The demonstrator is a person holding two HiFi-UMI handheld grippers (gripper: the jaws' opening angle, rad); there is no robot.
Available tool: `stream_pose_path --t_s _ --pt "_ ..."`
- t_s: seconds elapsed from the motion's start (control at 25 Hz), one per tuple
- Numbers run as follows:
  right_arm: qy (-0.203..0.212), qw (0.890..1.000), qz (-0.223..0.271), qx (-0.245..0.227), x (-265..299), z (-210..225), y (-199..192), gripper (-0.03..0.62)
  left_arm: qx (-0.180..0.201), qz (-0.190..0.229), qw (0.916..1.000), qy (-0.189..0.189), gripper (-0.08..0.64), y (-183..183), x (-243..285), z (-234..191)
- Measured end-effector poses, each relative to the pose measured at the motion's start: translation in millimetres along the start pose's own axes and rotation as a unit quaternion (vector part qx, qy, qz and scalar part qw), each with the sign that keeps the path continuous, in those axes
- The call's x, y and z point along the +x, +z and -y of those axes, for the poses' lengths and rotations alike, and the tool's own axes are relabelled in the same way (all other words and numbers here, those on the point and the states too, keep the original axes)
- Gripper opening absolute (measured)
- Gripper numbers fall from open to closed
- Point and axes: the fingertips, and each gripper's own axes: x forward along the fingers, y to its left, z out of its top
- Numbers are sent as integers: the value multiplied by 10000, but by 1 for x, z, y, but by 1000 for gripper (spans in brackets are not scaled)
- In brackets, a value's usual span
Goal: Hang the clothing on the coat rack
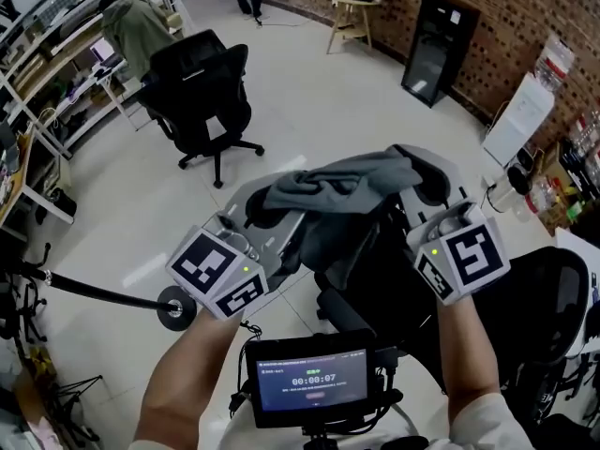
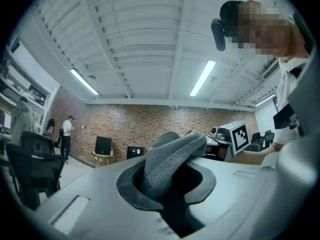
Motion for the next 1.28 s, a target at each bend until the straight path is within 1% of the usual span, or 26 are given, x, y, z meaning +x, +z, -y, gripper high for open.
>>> stream_pose_path --t_s 0.16,0.32,0.72,1.0,1.12,1.28 --pt "383 9989 265 -51 20 -24 24 8 -8 220 9989 407 57 19 -27 -16" --pt "801 9955 504 -64 42 -54 50 6 54 371 9961 805 57 36 -60 -34" --pt "1590 9835 855 -87 86 -162 104 8 213 549 9865 1525 57 67 -178 -66" --pt "2099 9712 1122 -77 116 -235 141 8 337 658 9770 1999 57 88 -259 -85" --pt "2287 9668 1138 -49 123 -259 149 8 342 684 9732 2168 57 93 -283 -90" --pt "2585 9587 1189 -35 137 -296 158 8 396 730 9655 2469 57 97 -322 -98"
